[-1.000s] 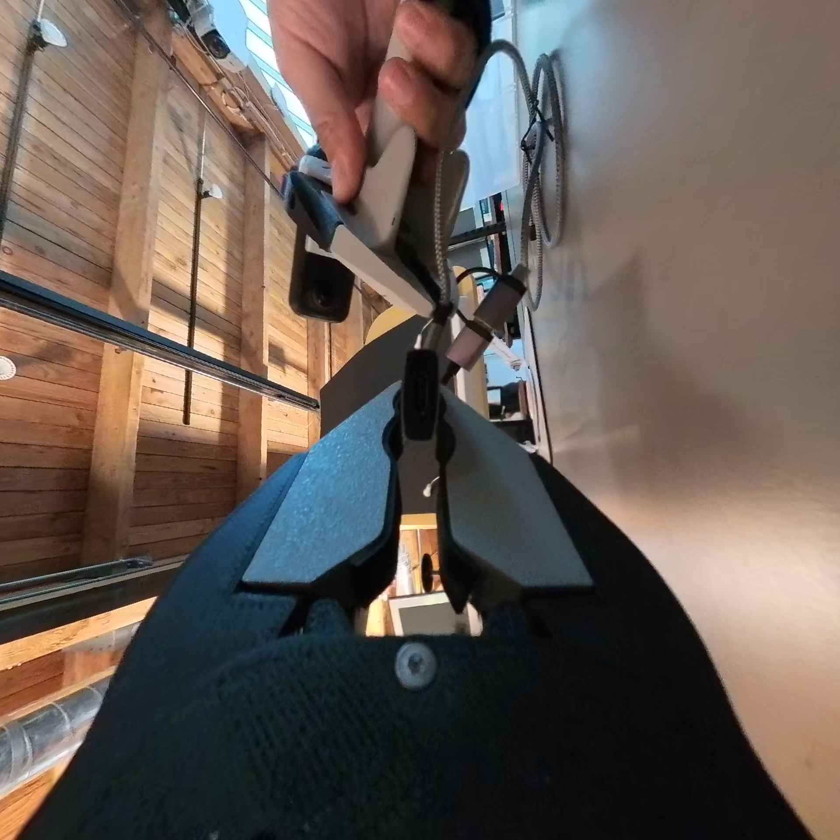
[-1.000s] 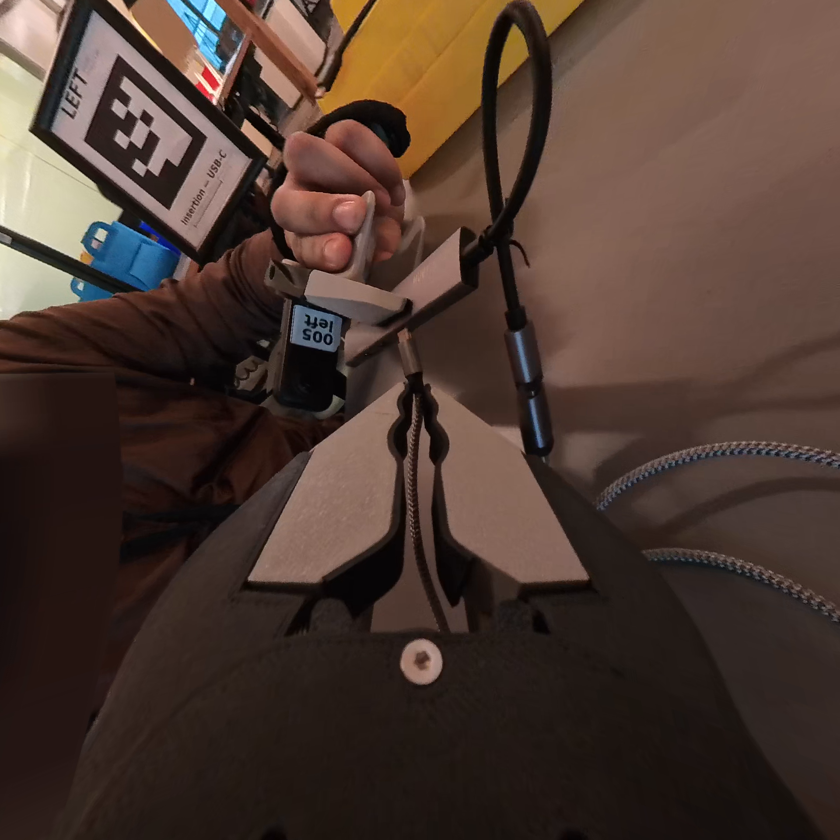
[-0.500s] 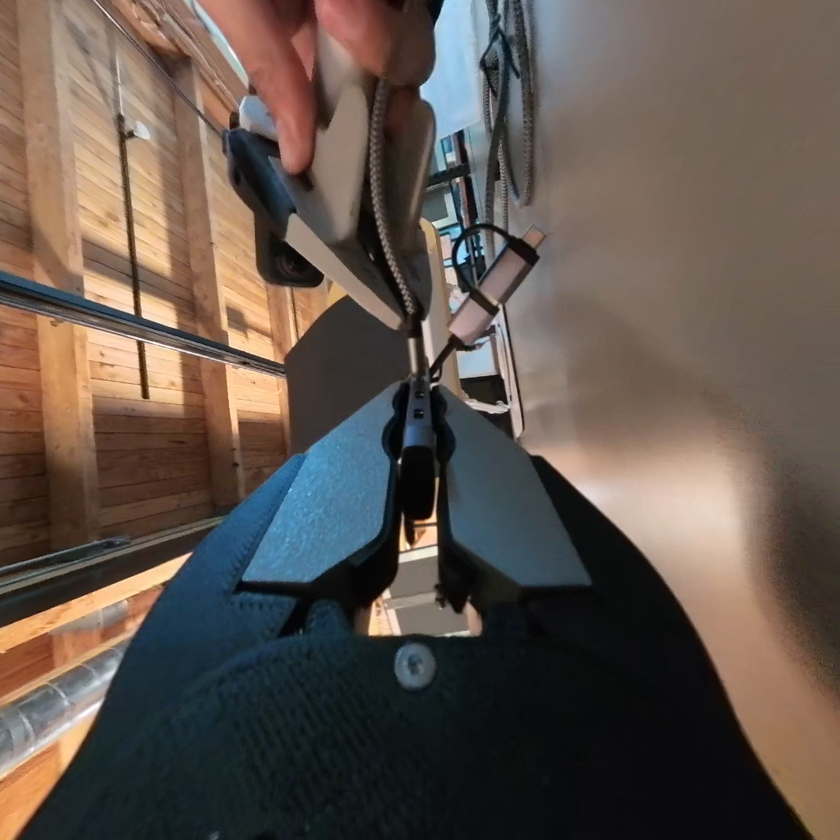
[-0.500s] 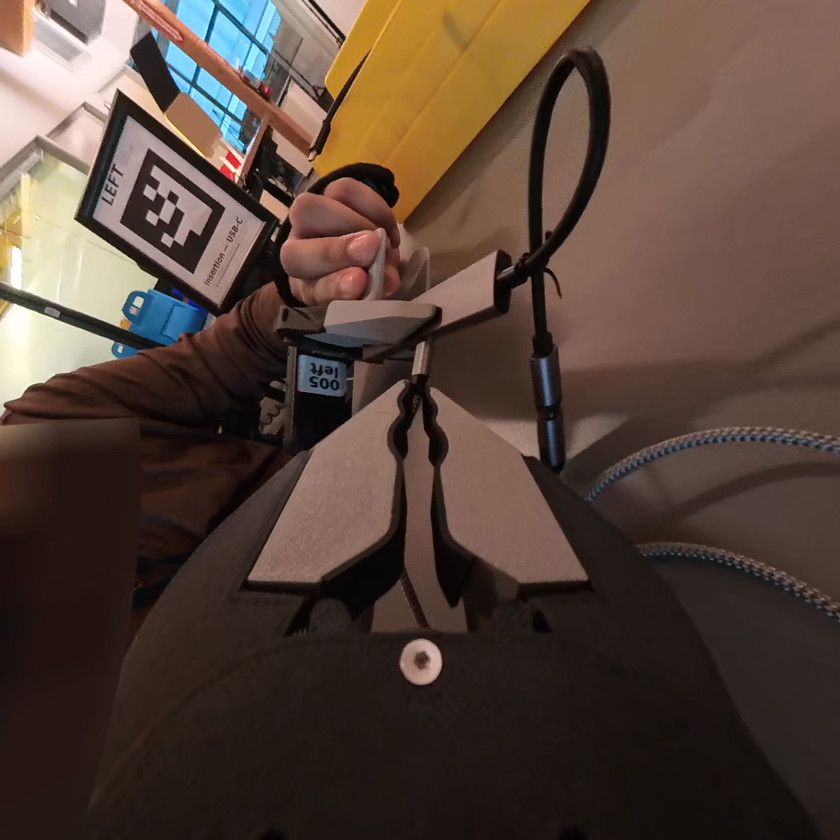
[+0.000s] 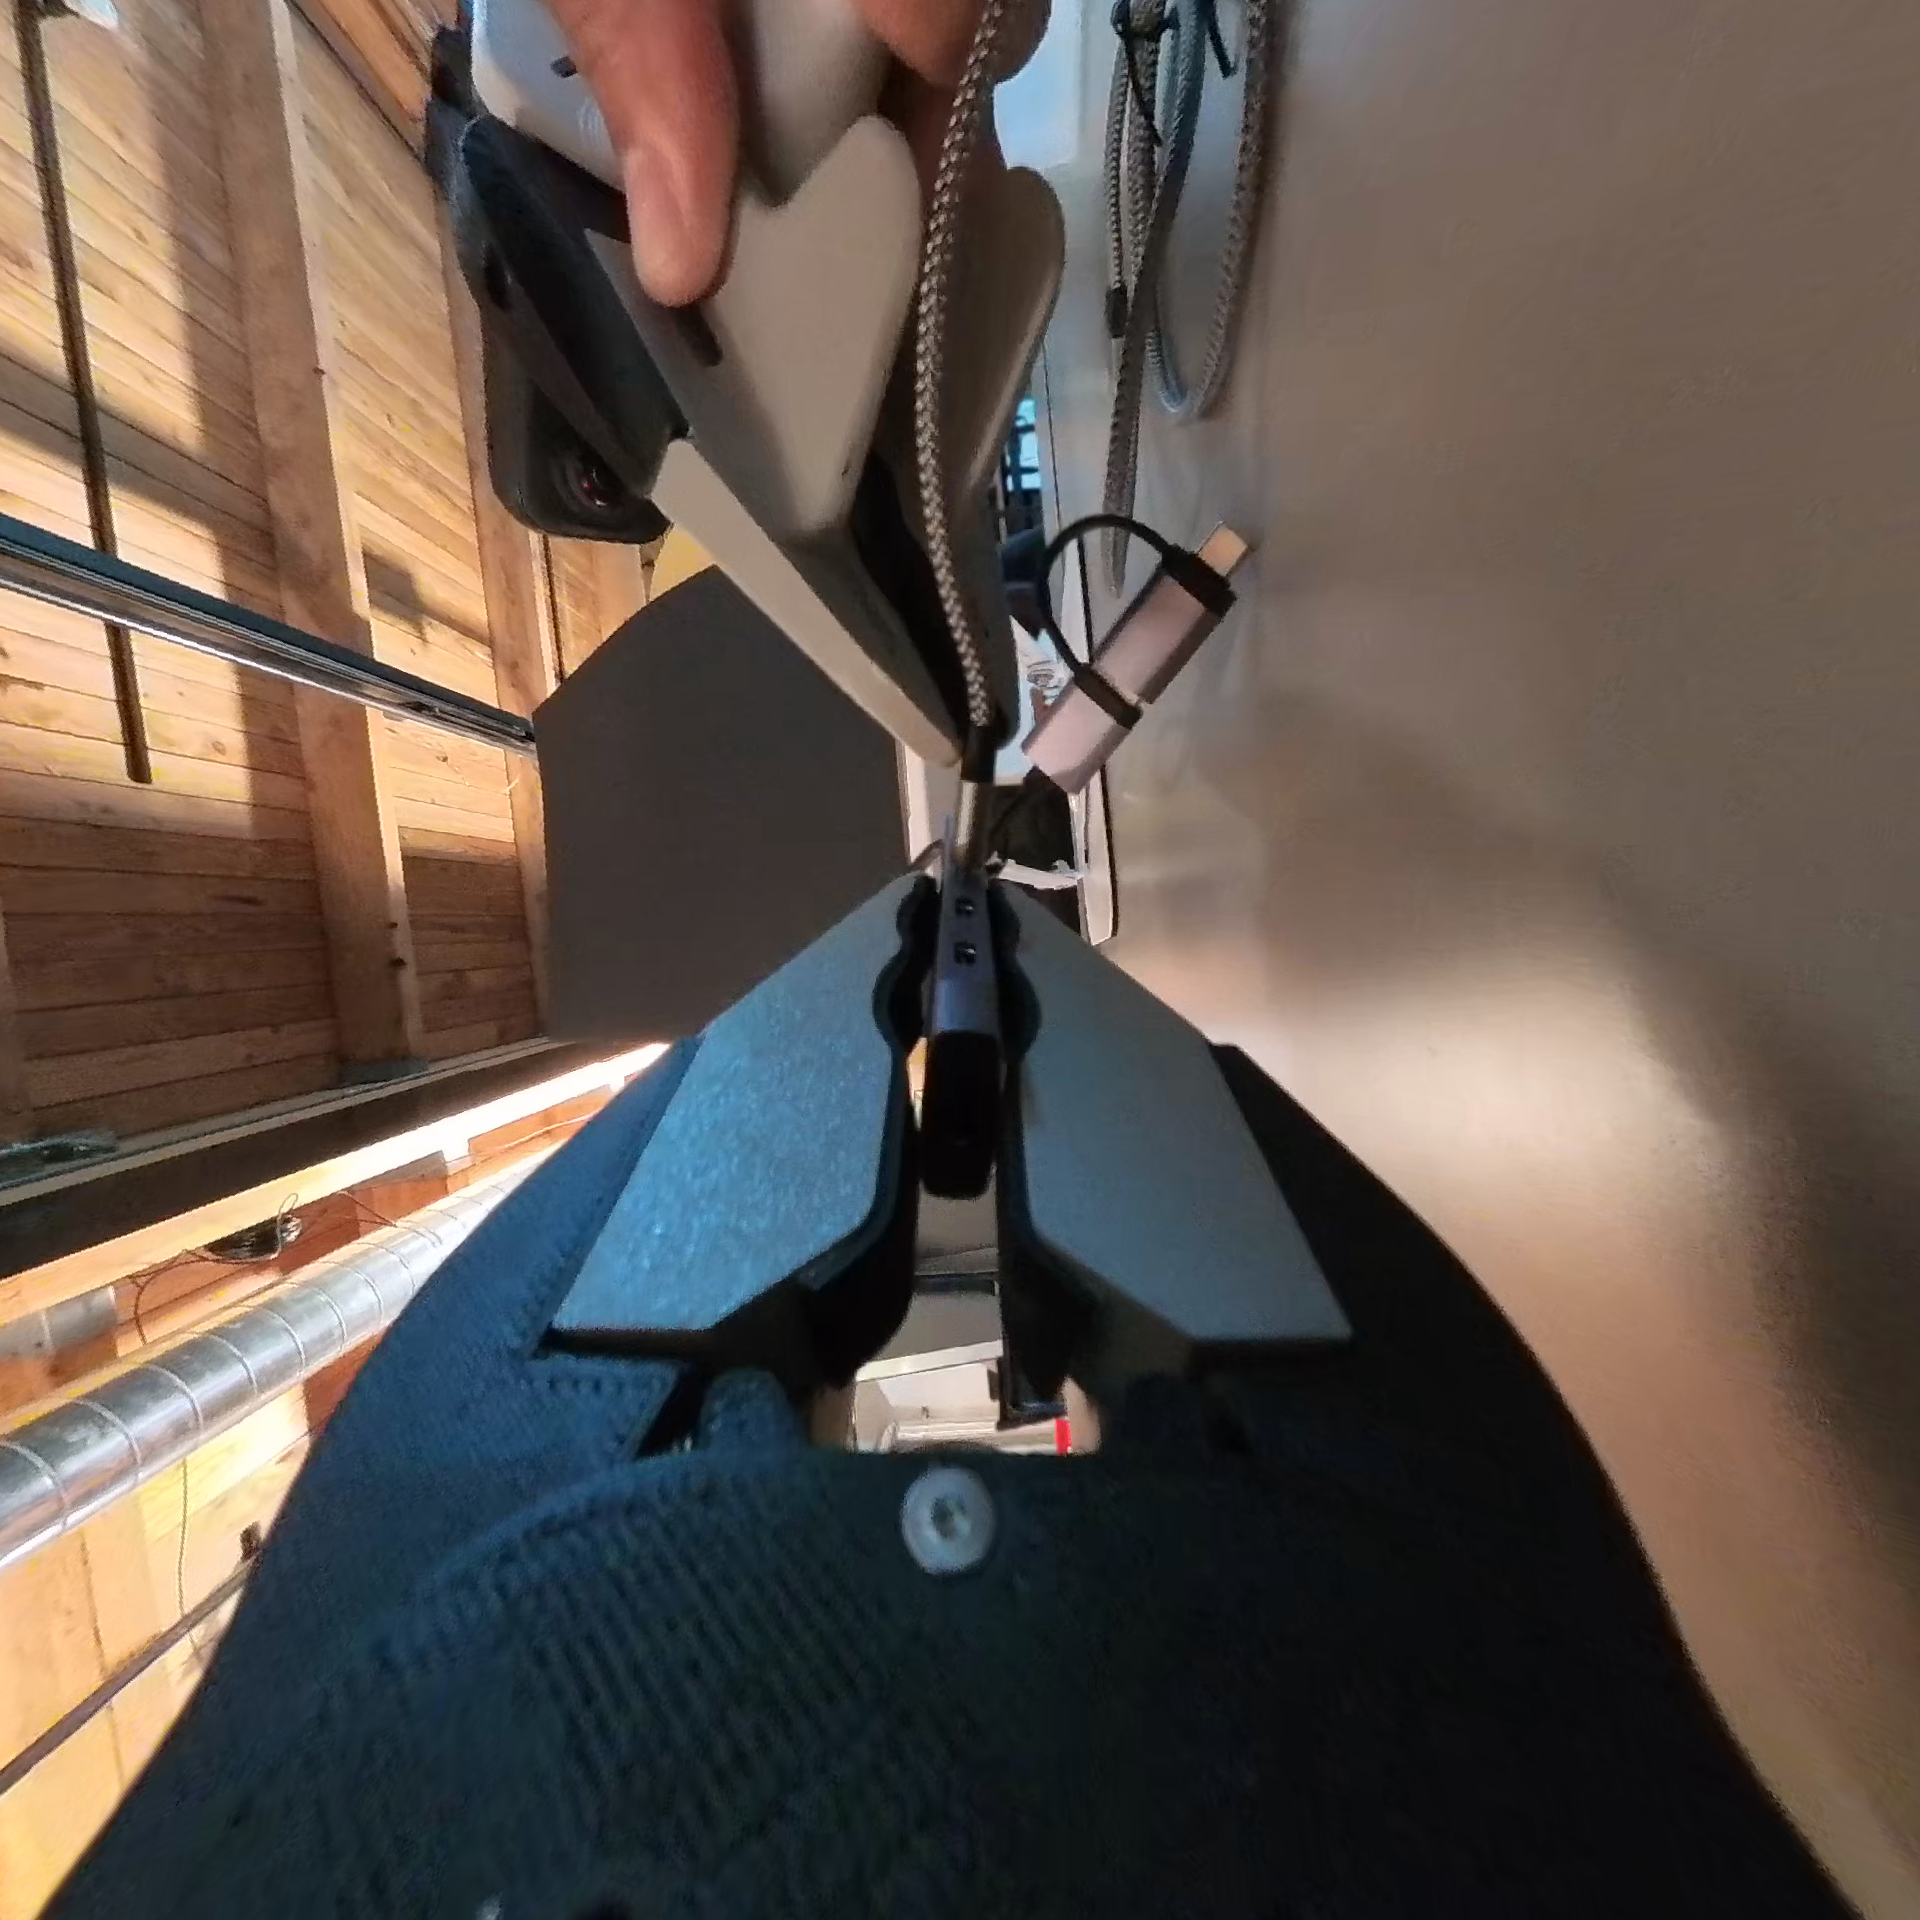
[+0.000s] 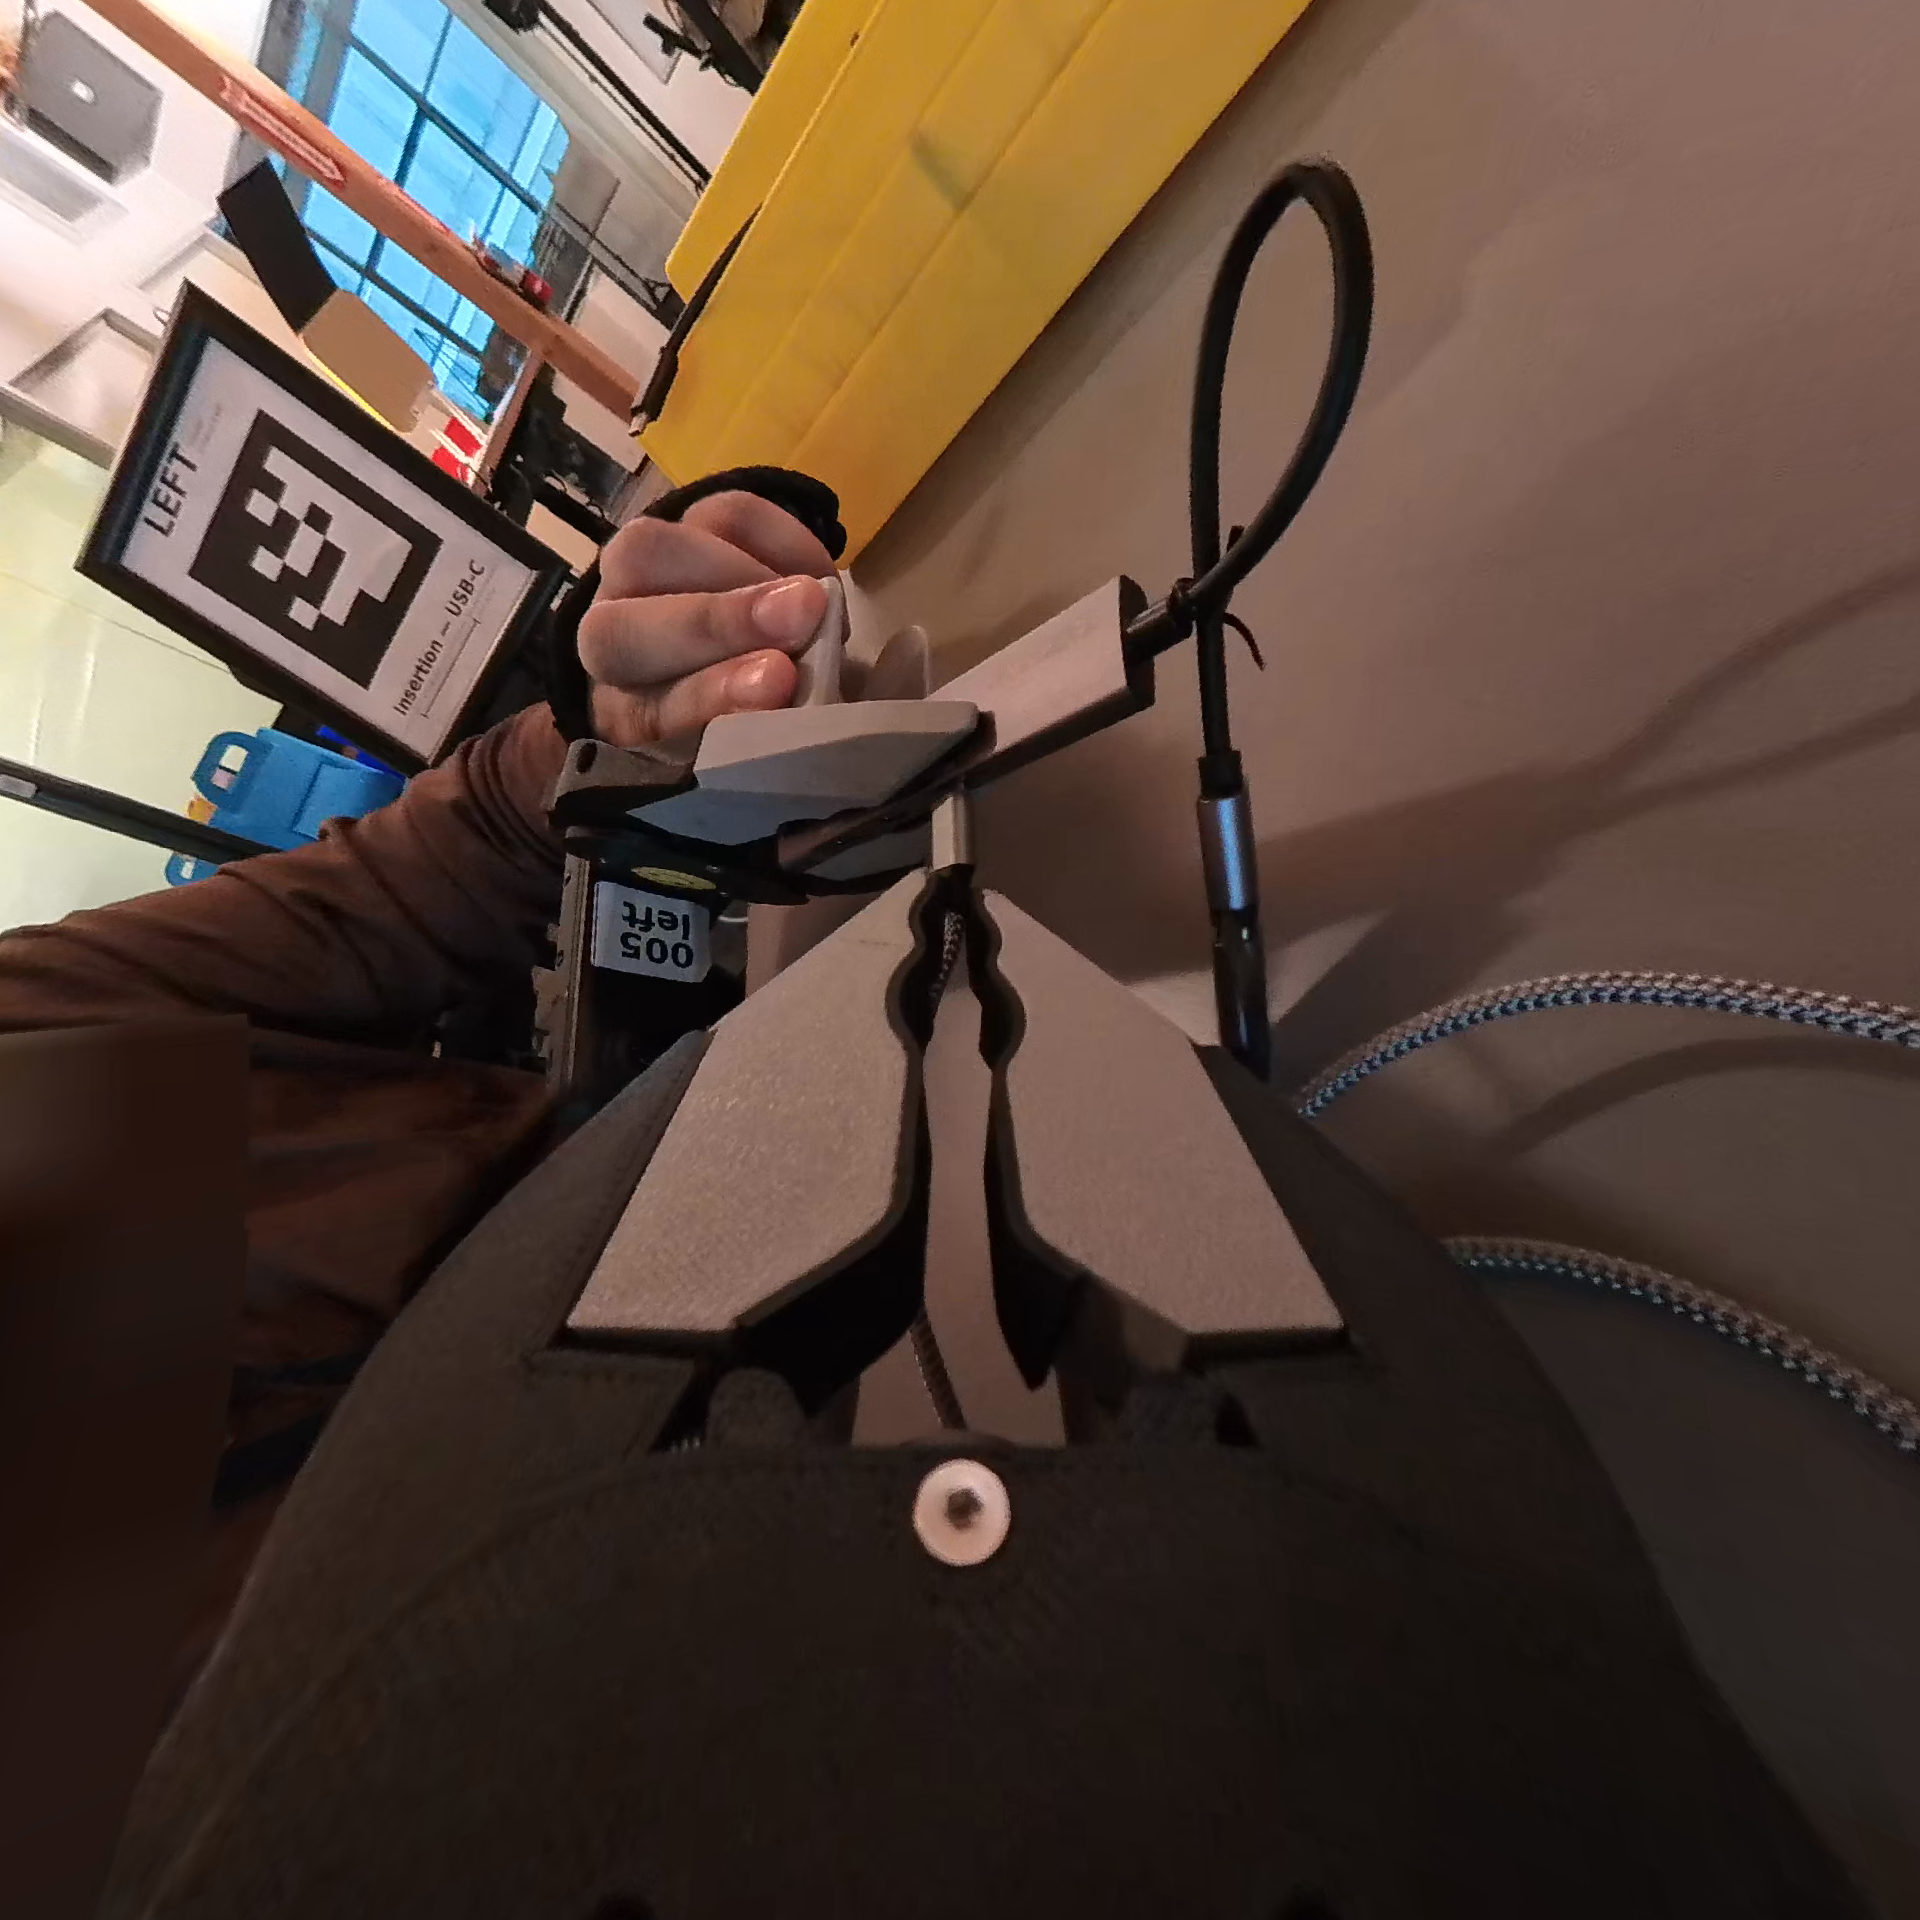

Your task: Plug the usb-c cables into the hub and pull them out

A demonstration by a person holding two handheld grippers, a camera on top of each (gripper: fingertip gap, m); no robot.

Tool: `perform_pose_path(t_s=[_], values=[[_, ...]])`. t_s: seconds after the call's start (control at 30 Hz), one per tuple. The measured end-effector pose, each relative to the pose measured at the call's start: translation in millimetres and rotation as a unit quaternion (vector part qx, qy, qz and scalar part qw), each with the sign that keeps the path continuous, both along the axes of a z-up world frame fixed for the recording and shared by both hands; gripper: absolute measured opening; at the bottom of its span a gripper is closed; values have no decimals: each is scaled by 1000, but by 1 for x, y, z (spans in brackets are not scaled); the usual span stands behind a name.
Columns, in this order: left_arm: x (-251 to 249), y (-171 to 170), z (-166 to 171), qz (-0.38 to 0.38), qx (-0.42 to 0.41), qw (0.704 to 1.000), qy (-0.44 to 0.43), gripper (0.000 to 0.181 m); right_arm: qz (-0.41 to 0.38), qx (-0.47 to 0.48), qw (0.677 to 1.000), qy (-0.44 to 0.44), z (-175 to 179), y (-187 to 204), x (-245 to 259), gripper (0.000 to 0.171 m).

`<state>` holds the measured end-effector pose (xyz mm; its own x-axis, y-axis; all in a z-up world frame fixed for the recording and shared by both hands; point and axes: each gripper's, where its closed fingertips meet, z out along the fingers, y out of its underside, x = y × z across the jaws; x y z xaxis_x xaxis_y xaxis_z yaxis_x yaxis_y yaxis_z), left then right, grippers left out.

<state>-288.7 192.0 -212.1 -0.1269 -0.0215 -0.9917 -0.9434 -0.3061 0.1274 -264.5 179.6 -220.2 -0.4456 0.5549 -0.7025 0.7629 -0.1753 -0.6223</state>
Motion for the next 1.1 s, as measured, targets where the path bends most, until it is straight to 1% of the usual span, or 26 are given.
perform_pose_path(t_s=[0.13, 0.17, 0.2, 0.23, 0.27, 0.3, 0.33, 0.37, 0.43, 0.5, 0.57, 0.6, 0.63, 0.7, 0.77, 0.83, 0.93, 0.97, 1.03, 1.1], values=[[2, 1, -6, -2, -14, 1000, -13, 5, -7, -13, 1000, 8, 1, -2, -4, 0], [15, 3, -7, -35, -16, 999, -21, 6, -7, -59, 998, 25, 15, -8, -7, 0], [37, 6, -18, -67, -47, 996, -27, 7, 8, -102, 994, 38, 28, -20, -8, 0], [70, 12, -23, -109, -55, 992, 6, 6, 31, -91, 995, 32, 27, -36, -8, 0], [84, 21, -19, -94, -44, 995, 14, 7, 49, -42, 998, 28, 19, -49, -8, 0], [85, 31, -21, -78, -53, 996, 5, 7, 36, 27, 998, 45, 15, -47, -14, 0], [78, 37, -21, -70, -54, 996, -14, 7, 5, 69, 995, 78, 22, -37, -20, 0], [68, 37, -16, -64, -44, 997, -30, 7, -17, 74, 992, 103, 33, -27, -22, 0], [50, 32, -15, -43, -42, 997, -45, 7, -66, 89, 987, 113, 37, 0, -25, 0], [40, 30, -20, -28, -51, 998, -38, 7, -100, 81, 983, 129, 46, 22, -25, 0], [36, 33, -22, -17, -58, 997, -43, 7, -119, 63, 977, 167, 65, 33, -22, 0], [34, 34, -21, -12, -56, 998, -34, 7, -129, 72, 973, 177, 68, 39, -22, 0], [31, 35, -21, -5, -57, 998, -30, 7, -133, 89, 971, 180, 67, 43, -21, 1], [27, 35, -24, 2, -63, 998, -30, 7, -126, 125, 968, 176, 60, 46, -17, 13], [23, 33, -25, 9, -66, 997, -27, 7, -92, 141, 968, 183, 57, 39, -10, 18], [20, 31, -24, 12, -62, 998, -27, 7, -55, 167, 967, 181, 48, 30, -1, 27], [16, 31, -22, 20, -58, 998, -35, 7, -12, 240, 955, 175, 25, 22, 11, 27], [15, 31, -22, 21, -57, 997, -37, 7, -3, 270, 947, 176, 18, 22, 13, 24], [13, 30, -21, 20, -55, 997, -44, 7, 1, 330, 928, 174, 6, 28, 14, 23], [14, 30, -18, 17, -49, 997, -49, 7, 7, 354, 920, 166, -3, 31, 14, 21]])
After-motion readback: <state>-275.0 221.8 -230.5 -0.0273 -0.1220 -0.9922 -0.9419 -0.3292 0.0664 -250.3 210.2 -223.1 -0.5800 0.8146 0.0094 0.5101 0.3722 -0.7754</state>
